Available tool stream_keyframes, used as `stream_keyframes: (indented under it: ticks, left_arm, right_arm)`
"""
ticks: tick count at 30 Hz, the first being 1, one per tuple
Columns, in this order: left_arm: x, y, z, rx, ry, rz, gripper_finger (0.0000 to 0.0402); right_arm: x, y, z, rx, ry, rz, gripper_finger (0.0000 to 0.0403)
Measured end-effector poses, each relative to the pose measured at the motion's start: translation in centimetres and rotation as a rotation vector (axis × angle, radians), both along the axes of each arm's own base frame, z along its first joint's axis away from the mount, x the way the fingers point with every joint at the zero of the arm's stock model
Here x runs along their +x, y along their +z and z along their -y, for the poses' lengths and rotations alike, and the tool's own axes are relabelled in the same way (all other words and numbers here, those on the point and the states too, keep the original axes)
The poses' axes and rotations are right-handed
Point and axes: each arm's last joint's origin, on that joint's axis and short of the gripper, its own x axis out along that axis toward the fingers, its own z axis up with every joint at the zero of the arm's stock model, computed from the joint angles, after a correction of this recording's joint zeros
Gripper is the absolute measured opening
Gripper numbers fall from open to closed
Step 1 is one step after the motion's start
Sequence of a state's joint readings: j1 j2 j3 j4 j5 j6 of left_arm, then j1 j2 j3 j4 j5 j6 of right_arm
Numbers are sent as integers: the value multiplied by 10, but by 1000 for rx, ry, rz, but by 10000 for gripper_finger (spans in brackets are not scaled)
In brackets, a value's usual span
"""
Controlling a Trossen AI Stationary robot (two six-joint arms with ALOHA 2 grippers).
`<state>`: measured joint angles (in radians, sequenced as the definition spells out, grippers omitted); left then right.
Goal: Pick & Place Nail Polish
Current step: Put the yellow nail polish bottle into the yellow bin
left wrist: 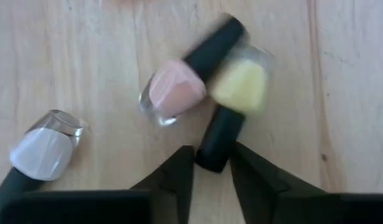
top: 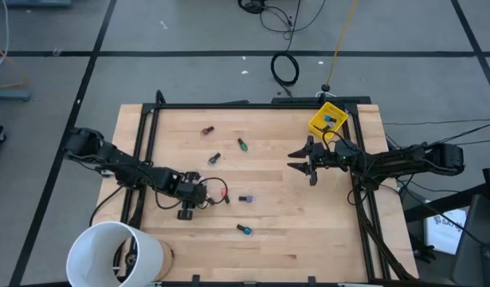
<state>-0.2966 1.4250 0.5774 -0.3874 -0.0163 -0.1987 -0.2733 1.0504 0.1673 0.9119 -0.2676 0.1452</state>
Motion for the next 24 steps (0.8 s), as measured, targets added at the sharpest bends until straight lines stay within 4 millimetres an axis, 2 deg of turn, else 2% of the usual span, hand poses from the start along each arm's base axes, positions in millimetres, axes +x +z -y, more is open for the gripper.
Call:
stream_keyframes:
  ticks: [5,9,17,24]
  left_arm:
    - [0,0,1,-36,1,-9,39]
    - [0,0,1,-27,20,-5,36]
    - [4,1,1,-15,77,41,116]
    - [15,6,4,-48,79,172,151]
  right_arm:
    - [0,-1,0,3,0,-12,155]
    - [0,-1,0,3,0,-12,155]
    - [0,-1,0,3,0,-12,155]
    - [0,-2,0,6,0,-22,155]
